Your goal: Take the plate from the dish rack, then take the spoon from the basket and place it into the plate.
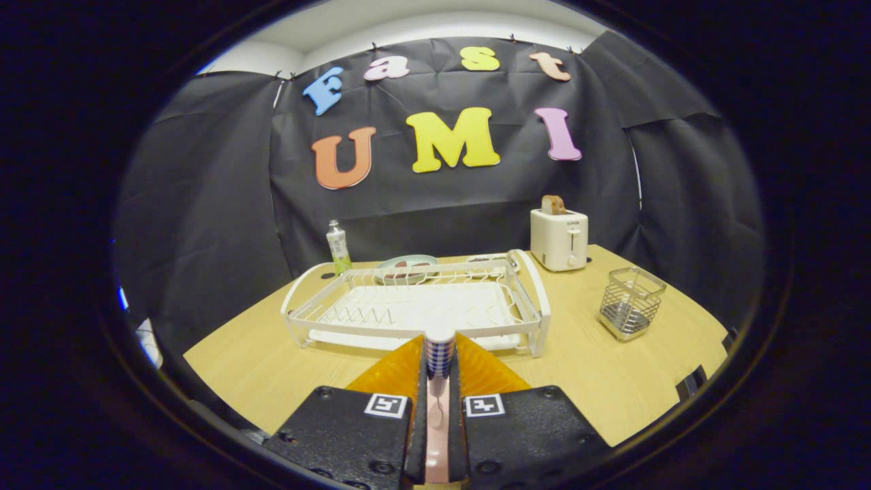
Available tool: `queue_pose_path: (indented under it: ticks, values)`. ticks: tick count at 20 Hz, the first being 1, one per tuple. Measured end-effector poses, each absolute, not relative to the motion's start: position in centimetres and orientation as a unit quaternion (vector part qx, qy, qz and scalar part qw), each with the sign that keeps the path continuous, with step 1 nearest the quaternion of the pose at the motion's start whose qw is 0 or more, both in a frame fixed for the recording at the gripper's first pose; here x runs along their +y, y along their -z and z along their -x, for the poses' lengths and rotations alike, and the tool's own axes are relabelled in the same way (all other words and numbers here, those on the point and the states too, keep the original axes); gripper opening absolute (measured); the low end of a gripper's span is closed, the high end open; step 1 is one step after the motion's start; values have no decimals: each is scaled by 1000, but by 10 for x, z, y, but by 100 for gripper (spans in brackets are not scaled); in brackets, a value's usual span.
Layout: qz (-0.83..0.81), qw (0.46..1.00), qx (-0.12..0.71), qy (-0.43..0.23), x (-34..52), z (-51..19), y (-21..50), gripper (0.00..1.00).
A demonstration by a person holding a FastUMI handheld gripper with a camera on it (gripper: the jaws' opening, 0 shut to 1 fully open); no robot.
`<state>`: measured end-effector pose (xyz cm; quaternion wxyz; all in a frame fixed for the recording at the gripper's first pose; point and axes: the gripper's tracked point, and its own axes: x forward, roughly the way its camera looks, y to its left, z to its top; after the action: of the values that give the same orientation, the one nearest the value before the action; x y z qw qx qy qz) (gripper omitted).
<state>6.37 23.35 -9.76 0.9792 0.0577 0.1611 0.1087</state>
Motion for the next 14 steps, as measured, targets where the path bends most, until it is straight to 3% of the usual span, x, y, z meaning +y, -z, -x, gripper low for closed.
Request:
queue_pose_path:
  ticks: [4,5,14]
  values:
    - [-50,986,133,-85,216,-67,81,32]
    - [-51,987,127,-83,212,-67,75,47]
    - [-45,993,79,-78,198,-70,43,83]
